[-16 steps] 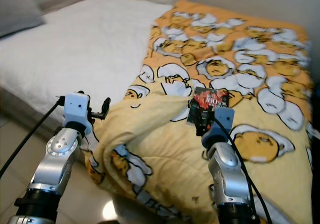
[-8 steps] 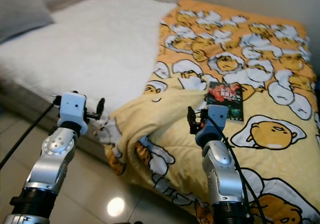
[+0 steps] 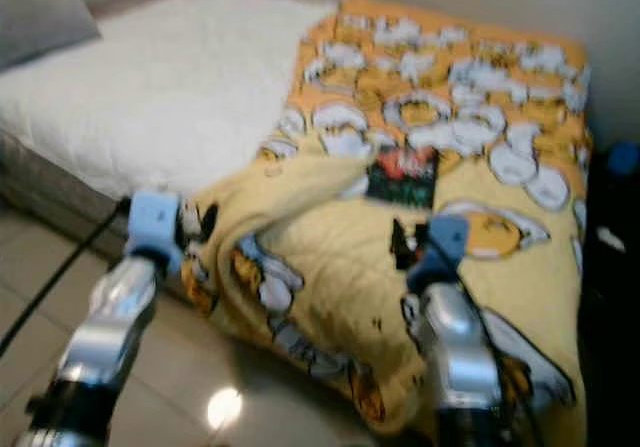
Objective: Clean up the room
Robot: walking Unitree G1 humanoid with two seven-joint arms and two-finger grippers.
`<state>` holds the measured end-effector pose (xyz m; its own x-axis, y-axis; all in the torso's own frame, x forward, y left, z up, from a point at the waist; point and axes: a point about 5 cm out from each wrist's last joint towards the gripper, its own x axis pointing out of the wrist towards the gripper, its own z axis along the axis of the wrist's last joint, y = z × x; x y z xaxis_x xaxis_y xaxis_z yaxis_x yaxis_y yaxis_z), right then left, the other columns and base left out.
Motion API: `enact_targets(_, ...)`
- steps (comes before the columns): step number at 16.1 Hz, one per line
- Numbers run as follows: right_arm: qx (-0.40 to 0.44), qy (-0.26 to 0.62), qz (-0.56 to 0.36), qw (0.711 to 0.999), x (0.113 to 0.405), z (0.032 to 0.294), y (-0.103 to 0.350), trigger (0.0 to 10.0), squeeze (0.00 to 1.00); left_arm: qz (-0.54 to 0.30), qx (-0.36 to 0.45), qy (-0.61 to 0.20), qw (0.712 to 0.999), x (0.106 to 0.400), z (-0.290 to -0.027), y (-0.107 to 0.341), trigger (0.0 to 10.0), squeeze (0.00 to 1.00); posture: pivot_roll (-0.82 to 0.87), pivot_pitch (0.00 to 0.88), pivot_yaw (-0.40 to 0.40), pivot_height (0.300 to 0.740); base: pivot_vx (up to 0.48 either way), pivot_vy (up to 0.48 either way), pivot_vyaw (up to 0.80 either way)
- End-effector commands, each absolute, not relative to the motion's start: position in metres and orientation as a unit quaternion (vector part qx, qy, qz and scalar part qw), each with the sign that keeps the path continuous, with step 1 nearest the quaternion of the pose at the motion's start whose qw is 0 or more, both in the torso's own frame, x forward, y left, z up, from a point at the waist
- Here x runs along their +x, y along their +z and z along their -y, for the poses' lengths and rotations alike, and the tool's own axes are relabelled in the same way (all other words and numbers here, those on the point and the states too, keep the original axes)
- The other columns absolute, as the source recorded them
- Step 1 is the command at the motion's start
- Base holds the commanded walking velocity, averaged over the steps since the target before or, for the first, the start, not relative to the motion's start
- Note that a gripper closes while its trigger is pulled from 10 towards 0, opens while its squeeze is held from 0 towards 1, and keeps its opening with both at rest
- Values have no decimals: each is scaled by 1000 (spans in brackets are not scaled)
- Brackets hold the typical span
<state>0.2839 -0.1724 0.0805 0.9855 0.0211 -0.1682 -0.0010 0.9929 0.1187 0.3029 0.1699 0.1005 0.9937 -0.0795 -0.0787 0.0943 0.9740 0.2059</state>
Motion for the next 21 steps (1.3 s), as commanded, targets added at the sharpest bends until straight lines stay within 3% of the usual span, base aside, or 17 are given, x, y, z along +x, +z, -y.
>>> enact_targets(1,55,1,-74,996,286,174,84,10000,0,-27,102,-47,993,302,-168,104,10000,733,-33,0,40,740,0,0,0)
enact_targets(10,58,25,-80,995,277,166,80,10000,0,-32,60,-40,997,276,-168,92,10000,765,-7,0,-19,740,55,0,-89)
enact_targets(16,66,8,-72,995,279,177,79,10000,0,-30,59,-71,995,272,-153,91,10000,765,-2,0,14,740,294,0,-133)
enact_targets(21,58,13,-71,996,276,175,78,10000,0,-31,62,-68,995,276,-155,92,10000,757,-20,0,27,740,306,0,0)
